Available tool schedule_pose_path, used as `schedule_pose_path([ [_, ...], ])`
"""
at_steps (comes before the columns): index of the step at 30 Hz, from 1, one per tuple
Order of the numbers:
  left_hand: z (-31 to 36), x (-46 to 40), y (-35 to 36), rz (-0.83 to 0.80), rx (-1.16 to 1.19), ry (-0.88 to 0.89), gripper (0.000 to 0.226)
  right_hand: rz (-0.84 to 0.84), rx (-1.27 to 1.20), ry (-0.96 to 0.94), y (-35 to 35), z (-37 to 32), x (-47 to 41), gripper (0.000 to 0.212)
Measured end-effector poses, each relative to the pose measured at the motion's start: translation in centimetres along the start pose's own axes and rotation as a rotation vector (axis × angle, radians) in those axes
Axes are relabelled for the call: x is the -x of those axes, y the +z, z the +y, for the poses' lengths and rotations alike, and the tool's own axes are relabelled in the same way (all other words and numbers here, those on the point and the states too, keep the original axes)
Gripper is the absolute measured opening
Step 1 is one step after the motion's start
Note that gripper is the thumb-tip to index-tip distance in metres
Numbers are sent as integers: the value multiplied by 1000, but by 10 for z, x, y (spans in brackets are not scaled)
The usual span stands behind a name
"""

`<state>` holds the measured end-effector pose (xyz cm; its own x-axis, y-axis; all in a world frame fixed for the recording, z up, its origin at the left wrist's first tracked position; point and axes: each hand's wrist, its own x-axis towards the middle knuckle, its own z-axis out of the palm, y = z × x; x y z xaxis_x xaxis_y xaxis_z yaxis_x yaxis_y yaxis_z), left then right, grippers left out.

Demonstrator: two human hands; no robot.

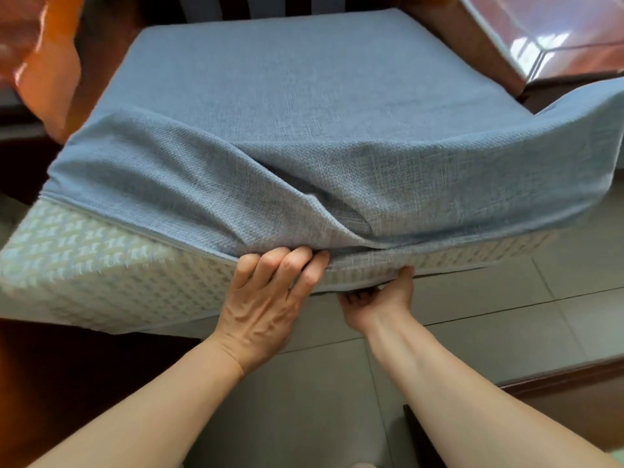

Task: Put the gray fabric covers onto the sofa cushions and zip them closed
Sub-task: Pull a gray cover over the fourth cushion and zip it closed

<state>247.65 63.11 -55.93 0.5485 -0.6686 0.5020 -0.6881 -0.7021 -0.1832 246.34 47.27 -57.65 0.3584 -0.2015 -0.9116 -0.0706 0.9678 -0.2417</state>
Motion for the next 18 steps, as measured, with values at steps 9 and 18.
schedule_pose_path([
  [9,-49,-100,-85,105,63,-53,56,24,123,-73,69,-36,115,74],
  [18,-127,-225,-128,161,11,-92,53,-90,291,-176,169,-85,203,81],
])
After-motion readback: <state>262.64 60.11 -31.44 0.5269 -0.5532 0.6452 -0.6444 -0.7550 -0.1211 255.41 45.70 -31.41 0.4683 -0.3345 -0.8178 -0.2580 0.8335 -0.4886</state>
